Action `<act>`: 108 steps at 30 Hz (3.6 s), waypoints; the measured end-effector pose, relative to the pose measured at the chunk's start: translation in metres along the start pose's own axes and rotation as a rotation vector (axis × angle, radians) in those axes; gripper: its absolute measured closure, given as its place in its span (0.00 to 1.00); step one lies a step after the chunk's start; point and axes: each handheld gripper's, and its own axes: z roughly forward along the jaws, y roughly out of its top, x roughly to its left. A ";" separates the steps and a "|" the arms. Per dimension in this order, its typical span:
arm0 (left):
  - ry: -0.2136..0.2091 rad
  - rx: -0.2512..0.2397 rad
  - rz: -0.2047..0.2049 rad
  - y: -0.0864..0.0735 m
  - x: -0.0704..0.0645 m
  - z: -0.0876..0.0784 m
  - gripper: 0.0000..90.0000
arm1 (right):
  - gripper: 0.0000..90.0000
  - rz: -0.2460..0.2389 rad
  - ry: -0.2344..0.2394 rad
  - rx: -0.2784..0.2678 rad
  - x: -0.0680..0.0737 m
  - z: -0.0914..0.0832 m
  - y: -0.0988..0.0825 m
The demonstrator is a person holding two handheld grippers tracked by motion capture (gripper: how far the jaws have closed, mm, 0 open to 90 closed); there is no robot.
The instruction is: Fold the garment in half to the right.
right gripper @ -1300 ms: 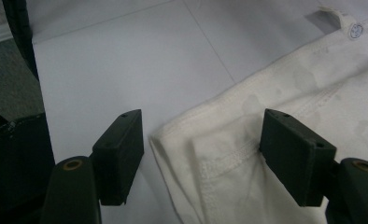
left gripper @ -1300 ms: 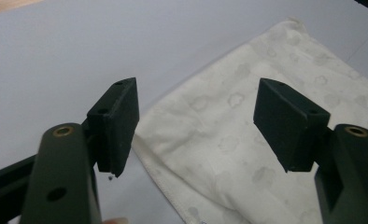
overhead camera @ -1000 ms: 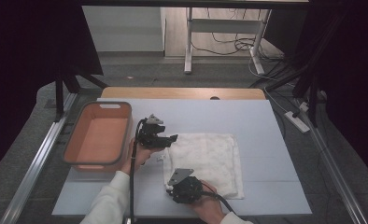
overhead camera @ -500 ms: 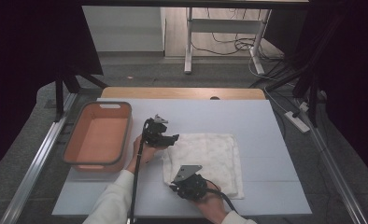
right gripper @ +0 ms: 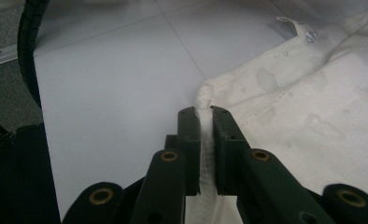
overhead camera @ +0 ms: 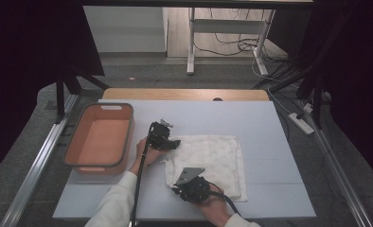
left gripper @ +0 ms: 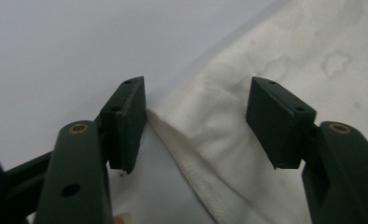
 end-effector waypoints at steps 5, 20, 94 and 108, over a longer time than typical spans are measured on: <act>-0.009 -0.017 0.001 -0.004 -0.001 -0.002 0.65 | 0.92 -0.003 -0.001 0.001 0.000 0.000 0.000; -0.139 -0.115 -0.040 0.003 0.000 -0.030 0.95 | 0.92 -0.004 -0.032 -0.079 -0.001 -0.017 0.005; -0.213 -0.294 -0.113 0.033 0.029 -0.076 0.94 | 0.92 0.012 -0.078 -0.274 -0.003 -0.025 0.067; -0.221 -0.301 -0.127 0.029 0.030 -0.085 0.94 | 0.92 0.003 -0.079 -0.289 -0.001 -0.032 0.076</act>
